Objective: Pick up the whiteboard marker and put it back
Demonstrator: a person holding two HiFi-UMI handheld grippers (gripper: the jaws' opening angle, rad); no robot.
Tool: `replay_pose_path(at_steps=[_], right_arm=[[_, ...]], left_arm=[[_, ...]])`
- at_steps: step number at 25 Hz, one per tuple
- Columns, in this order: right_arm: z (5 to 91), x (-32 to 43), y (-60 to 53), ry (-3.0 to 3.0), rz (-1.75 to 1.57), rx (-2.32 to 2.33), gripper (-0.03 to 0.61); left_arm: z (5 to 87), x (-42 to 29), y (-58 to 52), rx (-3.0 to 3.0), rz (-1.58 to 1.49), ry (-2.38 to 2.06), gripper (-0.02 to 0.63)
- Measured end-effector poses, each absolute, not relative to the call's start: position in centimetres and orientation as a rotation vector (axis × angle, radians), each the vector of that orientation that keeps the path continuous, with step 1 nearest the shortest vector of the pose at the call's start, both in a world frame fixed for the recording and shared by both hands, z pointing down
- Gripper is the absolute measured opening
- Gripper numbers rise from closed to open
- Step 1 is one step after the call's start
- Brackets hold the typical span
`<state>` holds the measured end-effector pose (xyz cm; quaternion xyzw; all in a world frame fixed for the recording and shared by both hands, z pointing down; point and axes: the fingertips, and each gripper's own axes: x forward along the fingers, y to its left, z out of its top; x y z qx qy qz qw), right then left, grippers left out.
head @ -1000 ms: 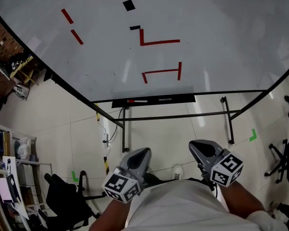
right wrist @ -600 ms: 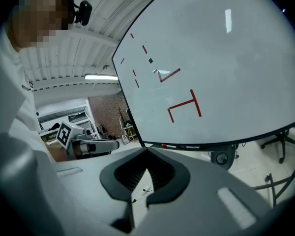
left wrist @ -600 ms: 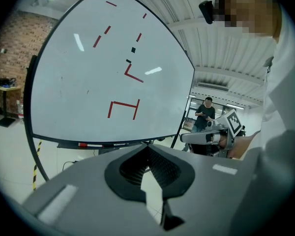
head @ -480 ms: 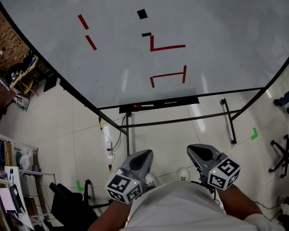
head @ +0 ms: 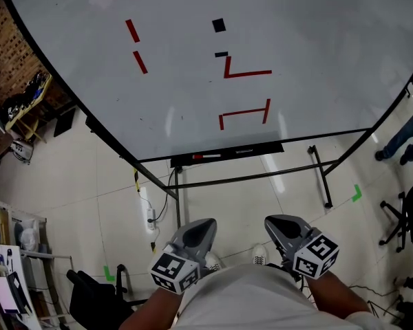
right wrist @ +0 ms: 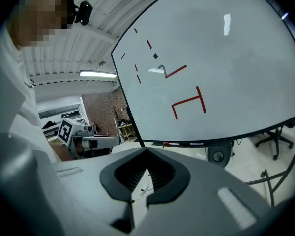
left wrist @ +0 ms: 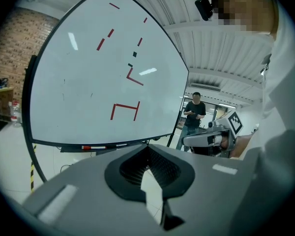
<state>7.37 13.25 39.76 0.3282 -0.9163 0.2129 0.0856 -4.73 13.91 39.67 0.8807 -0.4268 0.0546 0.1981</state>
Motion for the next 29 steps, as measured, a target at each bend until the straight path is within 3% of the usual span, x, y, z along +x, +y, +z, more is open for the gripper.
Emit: replay_pose_path(at_steps=[29], right_arm=[[40.2,6.3,13.6,-2.720,0.601,0.906,0.000]], left_arm=[[39.9,-7.2,13.1,2.422,0.103,-1.290,0.016]])
